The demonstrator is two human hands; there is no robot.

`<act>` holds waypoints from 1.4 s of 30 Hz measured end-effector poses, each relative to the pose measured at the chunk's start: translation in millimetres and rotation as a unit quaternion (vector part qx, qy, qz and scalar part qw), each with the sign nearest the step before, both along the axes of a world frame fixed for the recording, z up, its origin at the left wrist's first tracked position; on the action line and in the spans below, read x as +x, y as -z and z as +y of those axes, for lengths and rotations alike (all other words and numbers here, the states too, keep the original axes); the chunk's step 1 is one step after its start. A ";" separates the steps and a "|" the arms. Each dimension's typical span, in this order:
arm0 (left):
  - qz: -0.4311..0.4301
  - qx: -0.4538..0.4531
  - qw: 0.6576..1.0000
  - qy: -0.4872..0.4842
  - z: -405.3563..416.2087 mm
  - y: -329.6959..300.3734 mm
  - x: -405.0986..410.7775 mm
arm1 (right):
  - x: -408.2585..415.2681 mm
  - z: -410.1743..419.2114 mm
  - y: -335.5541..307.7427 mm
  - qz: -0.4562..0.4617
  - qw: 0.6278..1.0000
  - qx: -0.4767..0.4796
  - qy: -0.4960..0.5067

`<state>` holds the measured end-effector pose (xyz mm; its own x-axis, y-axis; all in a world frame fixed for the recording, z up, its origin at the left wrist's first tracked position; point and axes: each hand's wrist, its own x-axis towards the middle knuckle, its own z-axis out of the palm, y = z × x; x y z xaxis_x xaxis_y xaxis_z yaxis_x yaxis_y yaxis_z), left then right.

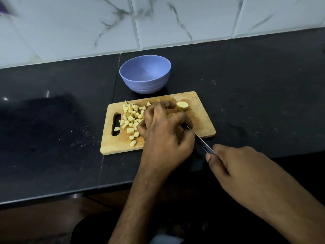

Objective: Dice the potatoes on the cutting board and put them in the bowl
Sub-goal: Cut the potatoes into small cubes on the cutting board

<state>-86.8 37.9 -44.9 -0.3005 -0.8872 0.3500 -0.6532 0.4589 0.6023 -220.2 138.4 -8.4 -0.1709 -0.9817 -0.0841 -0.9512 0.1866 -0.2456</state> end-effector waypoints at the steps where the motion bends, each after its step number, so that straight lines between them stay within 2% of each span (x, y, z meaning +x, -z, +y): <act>1: -0.009 0.002 1.000 -0.016 -0.3 0.8 -0.2 | 0.5 0.1 0.2 0.001 1.000 -0.001 0.000; 7: -0.037 0.012 0.995 -0.090 -2.9 3.2 -4.7 | -3.4 5.8 0.3 -0.008 1.000 0.001 0.008; 13: 0.001 0.028 0.995 -0.095 -3.9 1.2 -3.1 | -7.6 5.7 -2.4 -0.026 0.999 -0.002 0.019; 21: -0.048 0.026 0.981 -0.184 -8.0 3.9 -8.2 | -1.0 -6.5 1.2 -0.018 1.000 -0.007 0.018; 24: -0.058 0.018 0.982 -0.179 -9.3 4.9 -8.1 | -0.2 -6.8 -0.2 -0.020 1.000 0.004 0.014; 29: -0.024 0.033 0.991 -0.130 -9.3 4.9 -1.0 | -1.0 -6.3 1.3 -0.019 1.000 0.003 0.016; 34: 0.001 0.057 0.984 -0.166 -8.0 1.5 -1.1 | 0.4 -7.4 -0.6 -0.010 1.000 0.025 0.010; 42: -0.024 0.049 0.985 -0.162 -7.9 2.9 -2.0 | -0.2 -14.4 -0.9 0.012 0.998 0.058 -0.017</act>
<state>-88.8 30.0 -47.8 -0.0094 -0.9682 0.2501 -0.7852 0.1621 0.5977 -220.4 123.9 -7.5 -0.1410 -0.9710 -0.1931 -0.9628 0.1799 -0.2014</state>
